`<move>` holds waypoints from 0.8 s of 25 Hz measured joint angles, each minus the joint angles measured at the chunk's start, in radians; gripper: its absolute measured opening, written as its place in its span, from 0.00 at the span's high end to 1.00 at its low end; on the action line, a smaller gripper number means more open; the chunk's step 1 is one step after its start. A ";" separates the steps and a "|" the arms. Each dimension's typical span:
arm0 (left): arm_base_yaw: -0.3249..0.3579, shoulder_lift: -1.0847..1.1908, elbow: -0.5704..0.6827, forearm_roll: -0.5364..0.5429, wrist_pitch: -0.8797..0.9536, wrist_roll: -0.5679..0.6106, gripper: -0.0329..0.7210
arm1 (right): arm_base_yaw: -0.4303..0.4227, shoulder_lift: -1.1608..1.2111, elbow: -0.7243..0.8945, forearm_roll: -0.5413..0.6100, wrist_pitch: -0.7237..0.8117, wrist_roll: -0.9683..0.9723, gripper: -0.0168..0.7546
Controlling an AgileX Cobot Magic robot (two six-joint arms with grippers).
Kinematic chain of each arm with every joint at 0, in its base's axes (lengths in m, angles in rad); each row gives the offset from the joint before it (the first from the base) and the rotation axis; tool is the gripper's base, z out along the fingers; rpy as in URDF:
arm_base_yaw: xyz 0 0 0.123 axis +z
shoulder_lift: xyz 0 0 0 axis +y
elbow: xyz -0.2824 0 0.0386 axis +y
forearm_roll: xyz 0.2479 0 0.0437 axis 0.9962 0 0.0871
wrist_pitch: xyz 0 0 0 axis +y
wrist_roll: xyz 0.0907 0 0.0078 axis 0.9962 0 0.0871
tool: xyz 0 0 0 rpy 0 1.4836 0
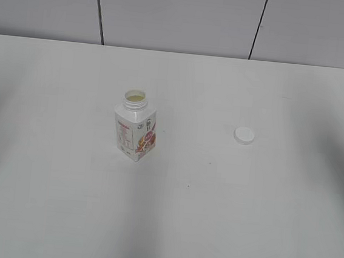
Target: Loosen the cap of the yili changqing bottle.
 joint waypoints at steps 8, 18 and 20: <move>0.000 -0.293 0.228 -0.004 -0.009 0.000 0.41 | 0.000 -0.226 0.219 0.003 -0.048 -0.001 0.22; 0.000 -0.658 0.408 -0.024 0.067 -0.001 0.41 | 0.000 -0.432 0.466 0.004 -0.072 -0.002 0.22; 0.000 -0.714 0.424 -0.024 0.095 -0.009 0.41 | 0.000 -0.472 0.514 0.004 -0.082 -0.002 0.22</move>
